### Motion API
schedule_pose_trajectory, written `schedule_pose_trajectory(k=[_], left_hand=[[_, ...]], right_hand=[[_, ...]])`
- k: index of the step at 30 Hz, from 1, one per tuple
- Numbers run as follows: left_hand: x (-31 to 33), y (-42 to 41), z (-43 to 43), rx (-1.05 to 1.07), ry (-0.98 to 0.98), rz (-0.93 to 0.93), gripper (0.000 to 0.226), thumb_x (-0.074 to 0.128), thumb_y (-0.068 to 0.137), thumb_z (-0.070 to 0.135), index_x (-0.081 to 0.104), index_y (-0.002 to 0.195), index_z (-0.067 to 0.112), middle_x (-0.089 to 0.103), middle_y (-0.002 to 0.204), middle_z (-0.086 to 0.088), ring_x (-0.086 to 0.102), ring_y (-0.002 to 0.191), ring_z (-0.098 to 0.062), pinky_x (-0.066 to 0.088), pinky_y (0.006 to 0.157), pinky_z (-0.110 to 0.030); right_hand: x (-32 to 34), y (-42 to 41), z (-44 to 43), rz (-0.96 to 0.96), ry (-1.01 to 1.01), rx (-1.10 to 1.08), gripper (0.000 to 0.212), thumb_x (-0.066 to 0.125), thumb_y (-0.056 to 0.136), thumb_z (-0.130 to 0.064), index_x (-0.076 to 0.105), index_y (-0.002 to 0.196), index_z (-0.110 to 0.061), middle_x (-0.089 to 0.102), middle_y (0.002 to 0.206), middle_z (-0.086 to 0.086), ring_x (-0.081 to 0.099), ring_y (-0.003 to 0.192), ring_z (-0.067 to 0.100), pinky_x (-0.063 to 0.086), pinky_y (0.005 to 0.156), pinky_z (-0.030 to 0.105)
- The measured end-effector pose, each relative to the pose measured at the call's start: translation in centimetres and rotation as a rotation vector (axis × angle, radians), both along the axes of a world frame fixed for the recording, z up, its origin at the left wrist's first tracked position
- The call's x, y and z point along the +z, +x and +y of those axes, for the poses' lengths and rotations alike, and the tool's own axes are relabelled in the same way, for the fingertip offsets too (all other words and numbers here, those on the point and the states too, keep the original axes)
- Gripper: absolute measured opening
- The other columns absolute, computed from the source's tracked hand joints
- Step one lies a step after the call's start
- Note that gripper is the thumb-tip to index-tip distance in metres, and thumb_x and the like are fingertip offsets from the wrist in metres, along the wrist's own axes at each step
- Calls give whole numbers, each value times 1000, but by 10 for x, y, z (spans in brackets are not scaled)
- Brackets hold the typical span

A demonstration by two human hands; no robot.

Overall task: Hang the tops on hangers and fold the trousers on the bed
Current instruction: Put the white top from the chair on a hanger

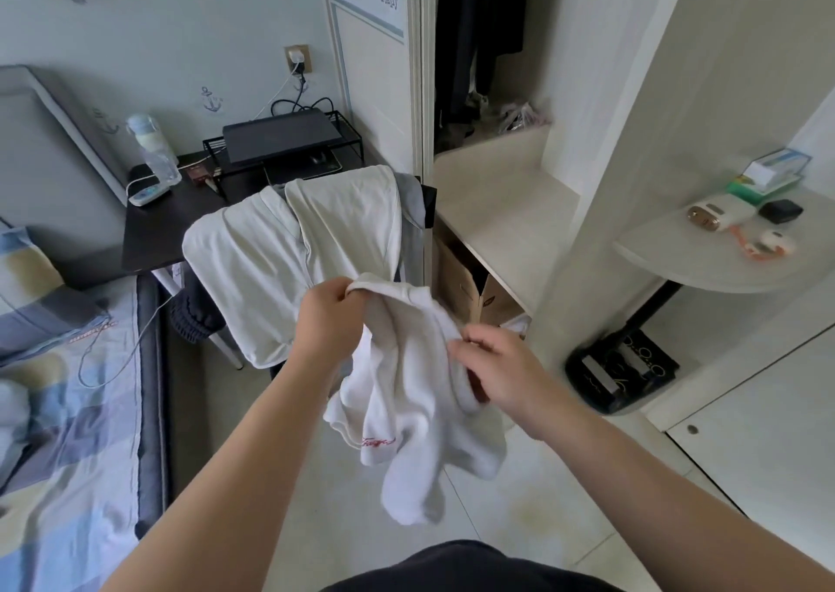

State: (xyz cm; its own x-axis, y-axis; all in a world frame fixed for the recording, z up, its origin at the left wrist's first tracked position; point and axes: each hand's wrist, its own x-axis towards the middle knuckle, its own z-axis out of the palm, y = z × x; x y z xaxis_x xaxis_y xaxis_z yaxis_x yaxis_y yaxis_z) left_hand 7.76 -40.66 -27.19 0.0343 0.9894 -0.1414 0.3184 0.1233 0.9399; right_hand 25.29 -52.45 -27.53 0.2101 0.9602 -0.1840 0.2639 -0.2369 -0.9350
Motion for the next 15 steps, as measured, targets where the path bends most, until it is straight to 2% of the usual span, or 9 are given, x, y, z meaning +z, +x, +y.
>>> schedule_pose_trajectory(k=[2, 4, 6, 7, 9, 10, 12, 15], left_hand=[[-4, -2, 4, -39, 0, 8, 31, 60, 85, 32, 61, 77, 2, 51, 67, -10, 48, 67, -21, 42, 68, -35], [-5, -2, 0, -29, 45, 23, 15, 67, 92, 33, 70, 91, 18, 69, 82, 5, 62, 78, -10, 48, 74, -27], [-3, -3, -14, 32, 125, 28, 7, 68, 92, 23, 66, 98, 19, 69, 93, 5, 64, 81, -7, 47, 67, -22], [-5, -5, -22, 27, 140, 3, 8, 66, 89, 16, 64, 96, 18, 68, 92, 2, 63, 77, -12, 47, 62, -21], [-10, -10, -39, -113, 104, -69, 20, 61, 78, 11, 59, 96, 18, 66, 94, -2, 61, 74, -16, 47, 60, -23], [-13, -12, -49, -216, 62, -78, 26, 61, 75, 12, 58, 99, 20, 65, 99, 0, 62, 79, -15, 48, 63, -23], [-18, -9, -64, -369, -27, -42, 35, 74, 80, 13, 56, 108, 22, 64, 109, 4, 65, 93, -13, 52, 73, -21], [-19, 14, -76, -324, -66, -47, 44, 85, 79, 31, 54, 109, 22, 65, 106, 11, 64, 92, -3, 53, 73, -16]], right_hand=[[11, 0, 9, 243, -87, -27, 29, 57, 99, -12, 49, 71, -13, 47, 65, 7, 50, 55, 16, 39, 53, 26], [23, -2, 21, 488, -138, -58, 21, 53, 101, -8, 53, 80, -10, 58, 68, 9, 61, 54, 19, 51, 50, 27], [32, -1, 34, 634, -142, -98, 13, 51, 102, -5, 56, 90, -7, 69, 74, 13, 69, 61, 24, 59, 55, 33], [37, 0, 38, 696, -134, -113, 11, 49, 102, -4, 57, 95, -5, 72, 80, 17, 72, 68, 27, 62, 61, 38], [45, 2, 46, 794, -120, -122, 12, 47, 103, -4, 58, 100, -3, 74, 90, 21, 74, 79, 32, 63, 69, 42], [48, 2, 48, 830, -118, -120, 14, 46, 103, -5, 59, 105, -2, 74, 92, 21, 75, 81, 31, 63, 68, 42], [51, -2, 51, 881, -110, -117, 21, 45, 104, -7, 58, 118, 3, 74, 96, 21, 75, 83, 29, 64, 68, 42], [54, -10, 52, 941, -93, -139, 25, 48, 103, -7, 57, 120, 10, 67, 114, 26, 70, 99, 33, 61, 81, 43]])
